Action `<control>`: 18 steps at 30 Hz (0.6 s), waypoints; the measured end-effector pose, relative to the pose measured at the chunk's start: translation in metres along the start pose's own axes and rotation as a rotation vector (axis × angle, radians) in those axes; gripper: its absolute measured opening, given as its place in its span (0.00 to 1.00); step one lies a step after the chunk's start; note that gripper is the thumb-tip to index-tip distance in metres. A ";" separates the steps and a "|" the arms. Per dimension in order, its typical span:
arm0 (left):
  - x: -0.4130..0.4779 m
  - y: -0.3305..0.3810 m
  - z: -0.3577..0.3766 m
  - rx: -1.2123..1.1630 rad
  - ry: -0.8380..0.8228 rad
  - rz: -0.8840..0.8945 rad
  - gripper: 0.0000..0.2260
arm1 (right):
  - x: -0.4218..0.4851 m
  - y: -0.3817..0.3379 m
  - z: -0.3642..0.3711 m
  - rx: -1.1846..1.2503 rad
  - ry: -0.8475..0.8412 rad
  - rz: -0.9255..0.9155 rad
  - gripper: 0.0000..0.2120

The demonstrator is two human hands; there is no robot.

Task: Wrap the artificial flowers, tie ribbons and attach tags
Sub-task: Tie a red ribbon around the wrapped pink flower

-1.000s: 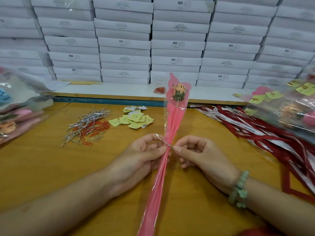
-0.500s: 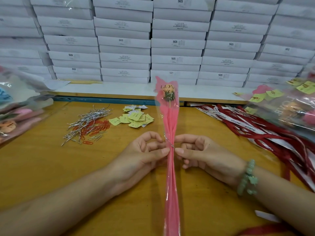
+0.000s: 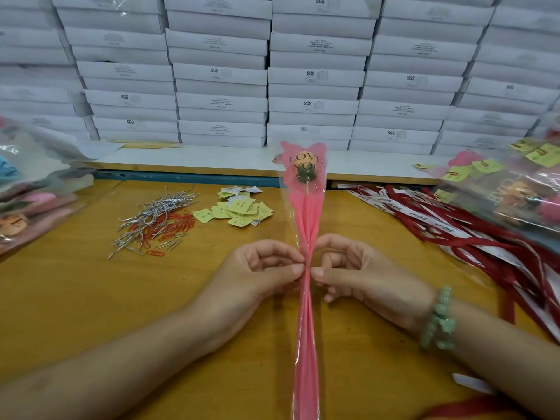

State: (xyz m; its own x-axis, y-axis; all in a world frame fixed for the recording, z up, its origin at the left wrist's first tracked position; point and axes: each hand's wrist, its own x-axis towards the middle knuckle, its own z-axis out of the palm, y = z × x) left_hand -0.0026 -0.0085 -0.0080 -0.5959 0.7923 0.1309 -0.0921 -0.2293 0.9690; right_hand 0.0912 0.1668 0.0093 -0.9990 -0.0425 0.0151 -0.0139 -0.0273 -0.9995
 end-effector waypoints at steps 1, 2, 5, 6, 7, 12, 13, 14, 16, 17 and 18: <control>-0.001 0.001 0.001 0.020 0.010 0.007 0.06 | 0.000 0.000 0.000 0.007 -0.004 -0.006 0.12; -0.001 0.002 0.001 0.037 0.018 0.011 0.06 | 0.000 0.000 0.000 0.012 -0.007 -0.010 0.11; -0.003 0.004 0.004 0.102 0.030 0.026 0.10 | 0.000 0.001 -0.001 0.009 -0.005 -0.014 0.11; -0.003 0.004 0.005 0.126 0.038 0.033 0.11 | 0.000 0.001 0.000 -0.008 -0.001 -0.019 0.11; -0.004 0.003 0.006 0.146 0.052 0.042 0.12 | -0.001 0.001 0.001 -0.033 0.002 -0.027 0.11; -0.004 0.000 0.010 0.235 0.094 0.084 0.12 | -0.001 0.004 0.005 -0.169 0.046 -0.063 0.14; -0.004 0.000 0.010 0.248 0.098 0.089 0.11 | -0.001 0.003 0.005 -0.197 0.052 -0.055 0.15; -0.003 0.000 0.010 0.254 0.100 0.091 0.10 | -0.002 0.003 0.006 -0.213 0.052 -0.045 0.15; -0.003 0.000 0.010 0.264 0.105 0.083 0.09 | -0.002 0.003 0.007 -0.238 0.057 -0.040 0.15; -0.003 0.000 0.009 0.274 0.108 0.073 0.08 | -0.002 0.003 0.007 -0.255 0.069 -0.048 0.14; -0.003 0.000 0.009 0.286 0.107 0.063 0.07 | -0.002 0.004 0.008 -0.268 0.083 -0.056 0.14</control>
State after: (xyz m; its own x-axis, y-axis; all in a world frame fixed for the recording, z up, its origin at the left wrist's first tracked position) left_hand 0.0063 -0.0060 -0.0064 -0.6756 0.7139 0.1840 0.1664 -0.0955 0.9814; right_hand 0.0933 0.1591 0.0056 -0.9962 0.0339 0.0798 -0.0694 0.2384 -0.9687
